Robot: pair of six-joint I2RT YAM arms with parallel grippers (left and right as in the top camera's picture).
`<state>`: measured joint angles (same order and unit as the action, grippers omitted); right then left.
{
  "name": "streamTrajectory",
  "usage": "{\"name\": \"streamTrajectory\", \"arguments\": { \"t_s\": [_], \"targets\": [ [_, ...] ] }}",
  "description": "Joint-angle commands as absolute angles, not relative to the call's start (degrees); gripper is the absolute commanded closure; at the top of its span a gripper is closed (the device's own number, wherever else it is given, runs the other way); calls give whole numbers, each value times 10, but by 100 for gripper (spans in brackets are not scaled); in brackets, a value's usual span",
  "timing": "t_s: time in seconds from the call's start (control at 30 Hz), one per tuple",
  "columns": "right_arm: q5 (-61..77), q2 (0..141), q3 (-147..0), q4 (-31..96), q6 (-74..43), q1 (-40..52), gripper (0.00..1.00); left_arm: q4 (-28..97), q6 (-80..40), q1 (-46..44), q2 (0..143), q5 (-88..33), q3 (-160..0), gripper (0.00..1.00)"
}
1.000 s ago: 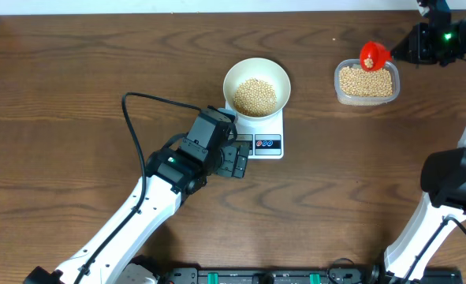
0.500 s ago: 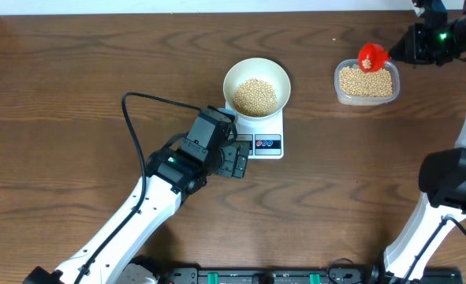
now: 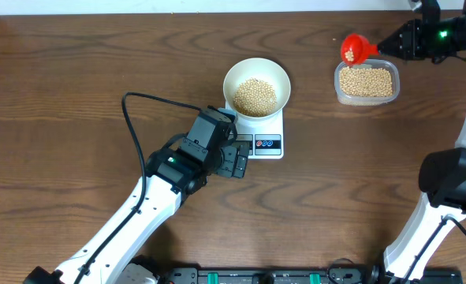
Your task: Scoop item into bowl and weigh 50g on scale
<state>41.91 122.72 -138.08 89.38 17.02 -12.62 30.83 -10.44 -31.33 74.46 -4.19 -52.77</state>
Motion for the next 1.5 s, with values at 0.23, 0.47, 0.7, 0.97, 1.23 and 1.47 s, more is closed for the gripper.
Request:
{"name": "streamTrajectory", "arguments": {
  "t_s": [0.23, 0.47, 0.7, 0.97, 1.23, 1.47],
  "targets": [
    [516, 1218, -1390, 905, 275, -102, 99, 308, -99, -313, 737, -39, -528, 5],
    [521, 1218, -1390, 927, 273, -102, 99, 308, -99, -313, 737, -39, -528, 5],
    [560, 1218, -1390, 901, 273, -100, 99, 308, -99, -313, 737, -39, -528, 5],
    [559, 1220, -1390, 861, 269, -81, 99, 308, -99, -313, 737, -39, -528, 4],
    [471, 1220, -1390, 859, 268, -9, 99, 308, -99, -313, 737, -39, -528, 5],
    [325, 1220, -1390, 844, 253, 81, 99, 308, -99, -313, 737, -39, -528, 5]
  ]
}}
